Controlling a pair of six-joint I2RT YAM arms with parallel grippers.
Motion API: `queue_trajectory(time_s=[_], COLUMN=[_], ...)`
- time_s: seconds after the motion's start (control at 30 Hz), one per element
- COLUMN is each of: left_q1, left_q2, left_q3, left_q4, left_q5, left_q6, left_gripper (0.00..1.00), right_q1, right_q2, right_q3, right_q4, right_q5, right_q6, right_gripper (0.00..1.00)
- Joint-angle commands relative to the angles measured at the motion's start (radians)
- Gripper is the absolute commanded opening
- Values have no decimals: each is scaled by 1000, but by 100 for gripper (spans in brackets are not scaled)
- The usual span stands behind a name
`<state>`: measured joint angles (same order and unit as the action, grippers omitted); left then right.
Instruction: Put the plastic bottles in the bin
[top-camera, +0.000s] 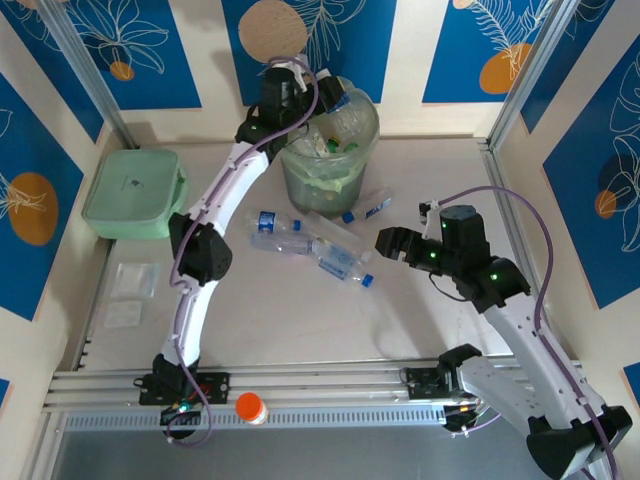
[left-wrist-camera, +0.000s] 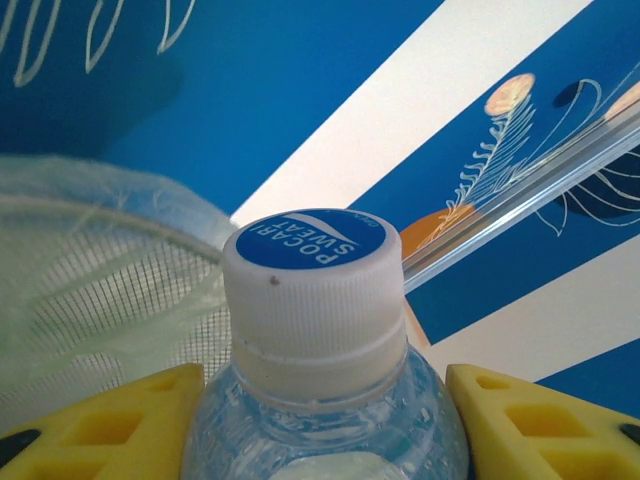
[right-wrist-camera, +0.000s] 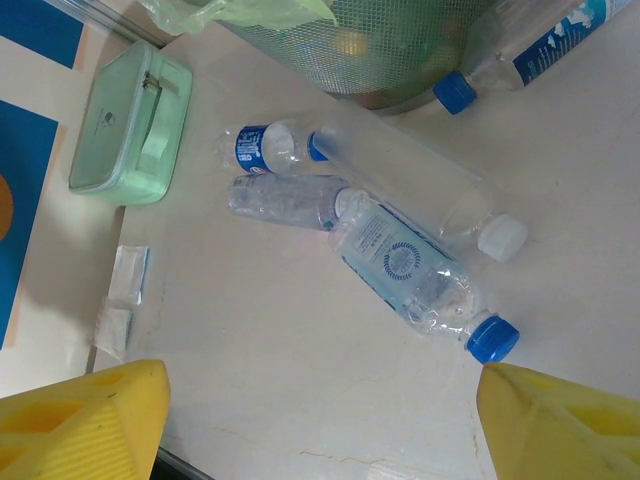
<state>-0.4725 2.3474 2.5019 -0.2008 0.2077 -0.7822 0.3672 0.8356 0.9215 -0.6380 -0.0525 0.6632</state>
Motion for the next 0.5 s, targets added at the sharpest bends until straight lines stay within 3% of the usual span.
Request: queue_trajectory(time_s=[0.0,0.1,0.33,0.47], left_q1=[-1,-7,-31,-13], left_q2=[28,38,-8,-39], left_q3=[57,57,-12,-12], left_q4=[1,-42,-95,-104], left_q5=[36,30,-7,-27], left_q6=[-42,-14,81,92], left_gripper=[51,53,83,88], right_q1=[6,6,10,10], right_q2=[4,5,-5,-35], right_q3=[-12,-13,-13,-12], right_q4=[24,28,24,2], right_q5=[-4,2,-2,14], right_q6=[3,3,6,0], right_gripper=[81,81,81,81])
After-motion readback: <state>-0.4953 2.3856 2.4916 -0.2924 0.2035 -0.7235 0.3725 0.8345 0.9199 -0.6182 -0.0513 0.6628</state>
